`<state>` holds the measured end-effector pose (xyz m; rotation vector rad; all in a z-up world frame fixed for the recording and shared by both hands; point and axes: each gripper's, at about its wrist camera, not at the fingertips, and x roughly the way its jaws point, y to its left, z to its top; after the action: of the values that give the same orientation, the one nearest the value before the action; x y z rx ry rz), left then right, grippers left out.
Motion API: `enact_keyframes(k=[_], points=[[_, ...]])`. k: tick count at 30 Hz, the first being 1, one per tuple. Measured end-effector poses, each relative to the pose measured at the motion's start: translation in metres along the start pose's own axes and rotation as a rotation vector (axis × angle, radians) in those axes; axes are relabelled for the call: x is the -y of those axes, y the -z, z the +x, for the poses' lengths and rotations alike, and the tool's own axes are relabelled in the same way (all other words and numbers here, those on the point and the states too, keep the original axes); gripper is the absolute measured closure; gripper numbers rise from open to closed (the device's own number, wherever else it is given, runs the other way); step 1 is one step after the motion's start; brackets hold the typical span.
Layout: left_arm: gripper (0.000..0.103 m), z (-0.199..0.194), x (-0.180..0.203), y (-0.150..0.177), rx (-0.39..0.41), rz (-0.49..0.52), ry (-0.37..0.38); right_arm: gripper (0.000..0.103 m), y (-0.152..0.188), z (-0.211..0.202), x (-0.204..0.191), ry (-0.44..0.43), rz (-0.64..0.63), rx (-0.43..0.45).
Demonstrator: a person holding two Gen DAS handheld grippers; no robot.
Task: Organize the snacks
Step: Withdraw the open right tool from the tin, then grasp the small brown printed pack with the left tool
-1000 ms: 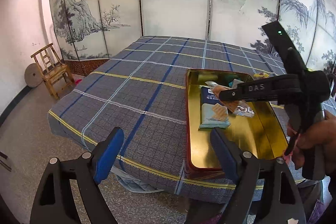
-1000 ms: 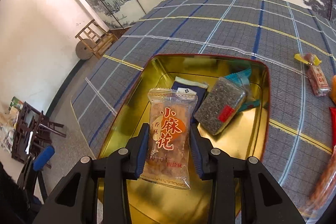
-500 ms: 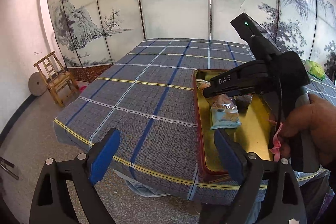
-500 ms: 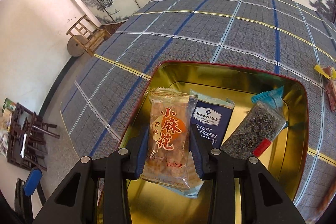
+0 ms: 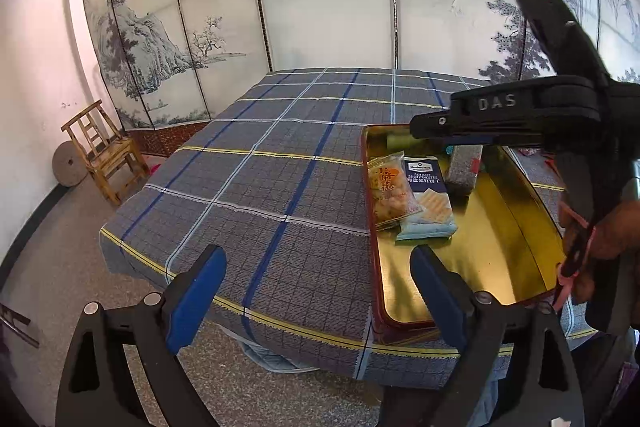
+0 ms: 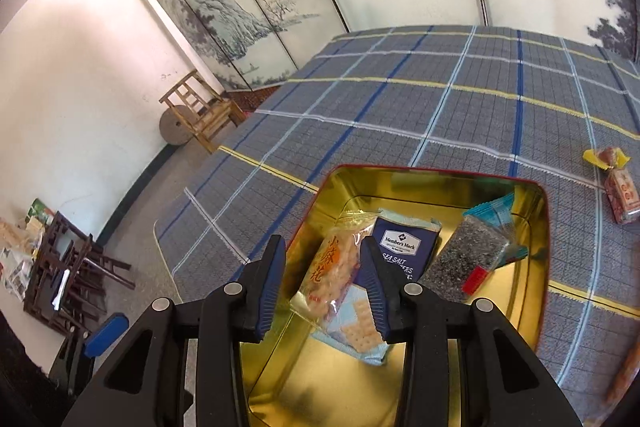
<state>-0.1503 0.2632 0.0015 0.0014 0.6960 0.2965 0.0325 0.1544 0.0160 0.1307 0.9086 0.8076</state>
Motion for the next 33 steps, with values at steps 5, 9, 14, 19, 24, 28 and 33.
enact_keyframes(k=[5,9,14,19,24,28,33], points=[[0.012,-0.002,0.011,0.000,-0.001,0.028,0.004,0.056,0.029,-0.051,0.005,0.064,-0.088,0.109],[0.011,-0.006,0.022,-0.001,0.006,0.052,0.012,0.050,0.059,-0.094,0.028,0.161,-0.118,0.171],[0.010,-0.011,0.040,-0.003,0.003,0.094,0.029,0.046,0.088,-0.135,0.071,0.334,-0.108,0.205],[0.010,-0.019,0.065,-0.006,0.016,0.158,0.079,0.045,0.114,-0.168,0.137,0.455,0.030,0.215],[0.010,-0.023,0.094,-0.016,-0.001,0.224,0.191,0.045,0.132,-0.195,0.198,0.582,0.125,0.210],[0.010,-0.017,0.116,-0.038,-0.057,0.229,0.281,0.045,0.137,-0.203,0.227,0.641,0.150,0.187],[0.010,0.010,0.150,-0.080,-0.147,0.189,0.366,0.045,0.136,-0.200,0.251,0.642,0.151,0.155]])
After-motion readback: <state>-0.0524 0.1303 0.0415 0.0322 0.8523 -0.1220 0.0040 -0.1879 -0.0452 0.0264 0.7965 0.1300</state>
